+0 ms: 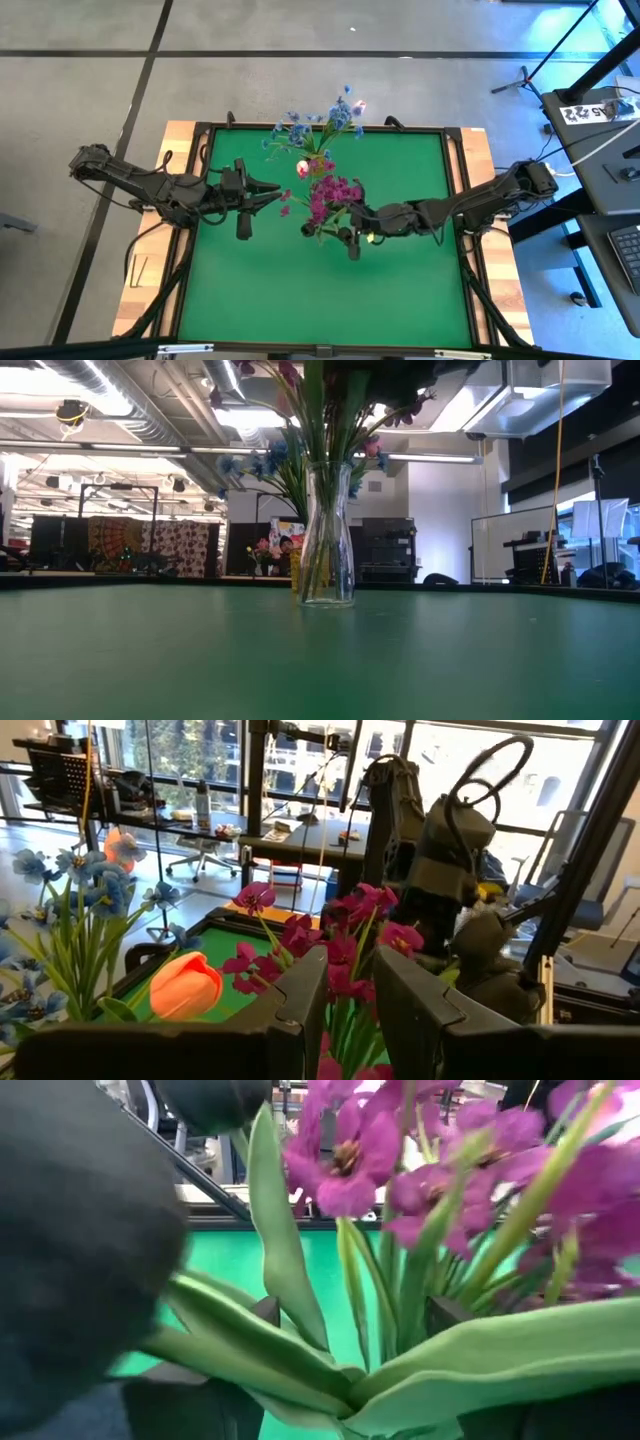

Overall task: Sort flowers into vase by color
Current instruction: Put the black flower into the transparent vase

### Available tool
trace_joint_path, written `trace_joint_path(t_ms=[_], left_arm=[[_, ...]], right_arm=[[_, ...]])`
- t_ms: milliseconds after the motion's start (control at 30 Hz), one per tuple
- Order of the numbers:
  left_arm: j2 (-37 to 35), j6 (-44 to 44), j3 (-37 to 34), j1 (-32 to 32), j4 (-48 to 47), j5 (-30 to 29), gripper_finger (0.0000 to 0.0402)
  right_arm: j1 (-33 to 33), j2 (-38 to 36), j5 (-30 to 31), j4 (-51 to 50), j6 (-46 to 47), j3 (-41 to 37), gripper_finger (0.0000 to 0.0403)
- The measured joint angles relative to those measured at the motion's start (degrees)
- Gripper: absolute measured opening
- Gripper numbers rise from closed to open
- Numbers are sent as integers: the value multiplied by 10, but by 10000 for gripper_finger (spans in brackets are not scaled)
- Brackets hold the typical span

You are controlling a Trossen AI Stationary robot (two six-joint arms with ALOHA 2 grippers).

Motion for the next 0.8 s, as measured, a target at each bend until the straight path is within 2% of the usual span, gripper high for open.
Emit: trace_joint_path(t_ms=[333,500,800], left_arm=[[0,-11,0,-1,-4,0,80],[0,-10,0,-1,-4,0,80],[0,-16,0,-1,-4,0,80]], right_arm=[[0,-61,0,-83,22,0,267],[0,-64,-29,-84,35,0,273],[0,-65,-30,-130,53,-1,287]])
